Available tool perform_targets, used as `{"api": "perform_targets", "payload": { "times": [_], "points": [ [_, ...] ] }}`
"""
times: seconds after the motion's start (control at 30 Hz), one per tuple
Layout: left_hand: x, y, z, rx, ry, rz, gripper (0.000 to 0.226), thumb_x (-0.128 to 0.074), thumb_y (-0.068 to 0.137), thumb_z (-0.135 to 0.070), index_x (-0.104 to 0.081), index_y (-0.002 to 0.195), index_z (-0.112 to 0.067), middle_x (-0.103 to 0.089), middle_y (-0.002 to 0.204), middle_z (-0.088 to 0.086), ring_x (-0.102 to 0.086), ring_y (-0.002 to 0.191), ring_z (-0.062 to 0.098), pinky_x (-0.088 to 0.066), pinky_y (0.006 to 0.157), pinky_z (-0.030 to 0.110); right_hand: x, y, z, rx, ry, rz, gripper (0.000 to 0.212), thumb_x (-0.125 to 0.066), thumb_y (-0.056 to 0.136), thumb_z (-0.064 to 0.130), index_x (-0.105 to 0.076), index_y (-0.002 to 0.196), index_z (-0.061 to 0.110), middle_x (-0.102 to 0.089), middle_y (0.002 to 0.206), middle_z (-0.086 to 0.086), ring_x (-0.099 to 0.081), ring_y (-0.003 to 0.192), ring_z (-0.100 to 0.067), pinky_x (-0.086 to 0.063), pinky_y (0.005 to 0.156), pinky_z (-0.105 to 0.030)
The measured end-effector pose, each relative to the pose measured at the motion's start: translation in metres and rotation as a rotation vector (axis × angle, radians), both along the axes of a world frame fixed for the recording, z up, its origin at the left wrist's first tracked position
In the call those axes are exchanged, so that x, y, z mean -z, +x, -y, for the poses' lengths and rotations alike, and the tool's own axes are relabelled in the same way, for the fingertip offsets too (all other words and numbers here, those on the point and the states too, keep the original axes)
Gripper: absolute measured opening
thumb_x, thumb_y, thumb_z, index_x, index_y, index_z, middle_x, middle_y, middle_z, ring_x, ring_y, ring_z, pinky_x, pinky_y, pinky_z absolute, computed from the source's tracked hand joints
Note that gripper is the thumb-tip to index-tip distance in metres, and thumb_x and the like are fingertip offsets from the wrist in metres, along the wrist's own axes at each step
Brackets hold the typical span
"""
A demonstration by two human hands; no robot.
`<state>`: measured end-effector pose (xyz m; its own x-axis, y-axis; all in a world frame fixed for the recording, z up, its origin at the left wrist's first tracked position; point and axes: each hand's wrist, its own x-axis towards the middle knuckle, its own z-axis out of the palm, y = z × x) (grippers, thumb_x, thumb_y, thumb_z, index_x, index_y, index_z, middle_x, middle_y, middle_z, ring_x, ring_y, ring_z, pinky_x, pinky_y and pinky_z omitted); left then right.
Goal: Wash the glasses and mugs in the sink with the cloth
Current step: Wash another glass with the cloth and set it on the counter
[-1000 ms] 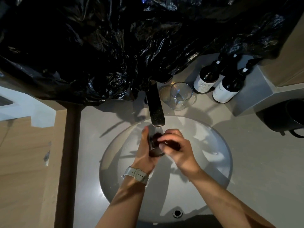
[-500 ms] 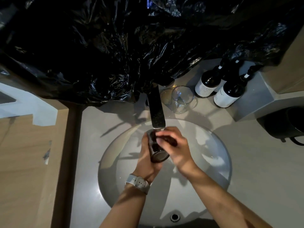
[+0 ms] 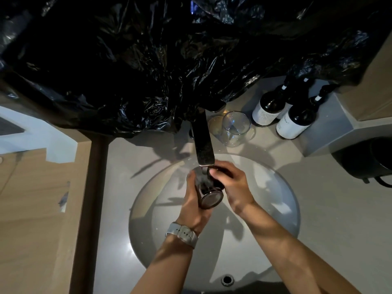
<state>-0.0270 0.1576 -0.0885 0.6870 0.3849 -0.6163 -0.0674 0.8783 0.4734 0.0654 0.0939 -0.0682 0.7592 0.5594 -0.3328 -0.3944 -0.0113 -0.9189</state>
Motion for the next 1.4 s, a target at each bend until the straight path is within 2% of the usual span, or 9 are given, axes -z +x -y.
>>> {"api": "perform_targets", "payload": {
  "times": [0.13, 0.27, 0.37, 0.43, 0.53, 0.63, 0.77, 1.07, 1.4],
  "points": [
    [0.009, -0.01, -0.004, 0.002, -0.005, -0.063, 0.073, -0.044, 0.097, -0.059, -0.054, 0.134, 0.003, -0.055, 0.134, 0.031, -0.051, 0.129, 0.04, -0.036, 0.114, 0.052, 0.001, -0.024, 0.027, -0.091, -0.003, 0.026, 0.018, -0.071, 0.079, -0.004, -0.077, 0.083, 0.012, -0.065, 0.095, -0.006, -0.064, 0.083, -0.019, -0.048, 0.066, -0.023],
    [-0.001, -0.009, -0.006, 0.059, 0.305, -0.17, 0.075, -0.059, 0.087, -0.062, -0.049, 0.138, -0.008, -0.061, 0.127, 0.028, -0.059, 0.119, 0.041, -0.044, 0.105, 0.059, 0.0, -0.019, 0.031, -0.006, 0.085, -0.171, 0.016, -0.069, 0.079, 0.006, -0.074, 0.093, 0.01, -0.07, 0.095, -0.008, -0.066, 0.08, -0.022, -0.049, 0.054, -0.029],
    [-0.011, -0.007, -0.011, 0.124, 0.562, -0.163, 0.063, -0.065, 0.086, -0.052, -0.039, 0.14, -0.035, -0.069, 0.118, 0.001, -0.065, 0.114, 0.019, -0.051, 0.099, 0.047, 0.014, -0.012, 0.039, 0.149, 0.197, -0.422, 0.032, -0.066, 0.082, 0.014, -0.066, 0.113, 0.006, -0.065, 0.115, -0.017, -0.064, 0.102, -0.03, -0.055, 0.061, -0.037],
    [-0.016, -0.007, -0.012, 0.207, 0.769, -0.127, 0.057, -0.067, 0.089, -0.042, -0.042, 0.14, -0.028, -0.069, 0.114, -0.005, -0.065, 0.111, 0.014, -0.053, 0.098, 0.04, 0.019, -0.012, 0.045, 0.132, 0.199, -0.473, 0.041, -0.063, 0.086, 0.018, -0.059, 0.123, 0.003, -0.06, 0.125, -0.021, -0.058, 0.113, -0.035, -0.055, 0.065, -0.04],
    [-0.015, -0.009, -0.012, 0.267, 0.94, -0.084, 0.041, -0.071, 0.089, -0.029, -0.054, 0.126, -0.019, -0.07, 0.106, 0.0, -0.068, 0.101, 0.019, -0.055, 0.092, 0.042, 0.015, -0.012, 0.052, 0.092, 0.169, -0.432, 0.04, -0.057, 0.09, 0.02, -0.055, 0.124, -0.002, -0.058, 0.105, -0.021, -0.058, 0.09, -0.034, -0.051, 0.059, -0.038],
    [-0.008, -0.013, -0.01, 0.282, 1.059, -0.124, 0.045, -0.074, 0.086, -0.02, -0.051, 0.125, -0.025, -0.069, 0.104, -0.005, -0.067, 0.097, 0.009, -0.051, 0.085, 0.021, 0.011, -0.009, 0.059, 0.109, 0.179, -0.39, 0.037, -0.058, 0.088, 0.018, -0.058, 0.118, -0.004, -0.057, 0.091, -0.015, -0.051, 0.072, -0.03, -0.046, 0.06, -0.038],
    [-0.005, -0.013, -0.016, 0.265, 1.102, -0.223, 0.067, -0.079, 0.081, -0.014, -0.04, 0.135, -0.025, -0.065, 0.112, -0.003, -0.063, 0.099, -0.003, -0.048, 0.08, 0.009, 0.01, -0.002, 0.069, 0.183, 0.165, -0.37, 0.038, -0.062, 0.086, 0.018, -0.059, 0.118, -0.003, -0.059, 0.089, -0.014, -0.053, 0.071, -0.03, -0.045, 0.064, -0.04],
    [0.006, -0.014, -0.029, 0.336, 1.162, -0.323, 0.098, -0.082, 0.065, -0.051, -0.031, 0.146, -0.032, -0.062, 0.123, -0.004, -0.06, 0.115, 0.01, -0.05, 0.102, 0.04, 0.005, 0.0, 0.073, 0.209, 0.145, -0.378, 0.029, -0.059, 0.083, 0.017, -0.066, 0.109, 0.007, -0.063, 0.086, -0.01, -0.054, 0.064, -0.028, -0.046, 0.062, -0.04],
    [0.002, -0.005, -0.041, 0.38, 1.386, -0.409, 0.068, -0.081, 0.068, -0.038, -0.055, 0.129, -0.023, -0.056, 0.106, -0.003, -0.057, 0.092, -0.008, -0.041, 0.077, 0.001, 0.007, 0.0, 0.076, 0.22, 0.125, -0.383, 0.034, -0.058, 0.084, 0.017, -0.063, 0.115, 0.003, -0.061, 0.085, -0.013, -0.051, 0.061, -0.03, -0.046, 0.059, -0.04]
  ]
}}
